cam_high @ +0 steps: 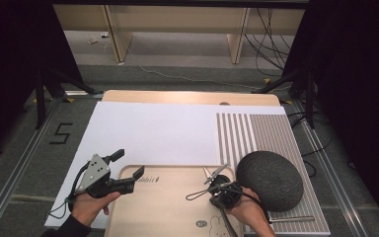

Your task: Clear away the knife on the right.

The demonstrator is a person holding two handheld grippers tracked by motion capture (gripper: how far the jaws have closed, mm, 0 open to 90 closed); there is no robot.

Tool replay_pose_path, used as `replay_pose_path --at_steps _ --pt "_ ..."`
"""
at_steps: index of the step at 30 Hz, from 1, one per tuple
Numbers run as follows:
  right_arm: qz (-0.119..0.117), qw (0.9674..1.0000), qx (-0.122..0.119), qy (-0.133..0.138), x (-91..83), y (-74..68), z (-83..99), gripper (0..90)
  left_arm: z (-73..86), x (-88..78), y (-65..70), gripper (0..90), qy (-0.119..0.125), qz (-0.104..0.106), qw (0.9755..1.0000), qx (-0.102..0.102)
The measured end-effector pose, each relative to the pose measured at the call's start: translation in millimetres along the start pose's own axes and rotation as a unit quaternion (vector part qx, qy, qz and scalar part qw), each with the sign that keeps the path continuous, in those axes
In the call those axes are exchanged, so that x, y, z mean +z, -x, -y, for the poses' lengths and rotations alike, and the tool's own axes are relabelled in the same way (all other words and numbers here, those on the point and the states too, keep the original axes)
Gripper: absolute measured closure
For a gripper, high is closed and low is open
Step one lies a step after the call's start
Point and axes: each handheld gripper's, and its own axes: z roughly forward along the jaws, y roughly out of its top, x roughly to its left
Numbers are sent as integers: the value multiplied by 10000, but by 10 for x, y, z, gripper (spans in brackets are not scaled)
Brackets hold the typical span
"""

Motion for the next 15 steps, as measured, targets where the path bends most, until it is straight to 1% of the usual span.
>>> replay_pose_path --at_steps 7,9,12,13,14,15 --pt "-3 10000 32 -37 -16 47 32 900 0 0 -2 156 2 3 10000 7" --pt "13 9999 77 -69 -26 57 45 900 1 -1 -1 156 2 -3 10000 -15" --pt "12 9999 116 -88 -36 74 63 900 0 -2 -1 156 0 -3 10000 -1" --pt "2 9999 92 -69 -36 85 70 900 0 -1 -1 156 2 0 10000 6" --pt "-5 9998 145 -98 -42 92 80 900 0 -1 0 156 -1 -2 10000 1" --pt "-5 9998 145 -98 -42 92 80 900 0 0 -1 156 -3 -2 10000 3"
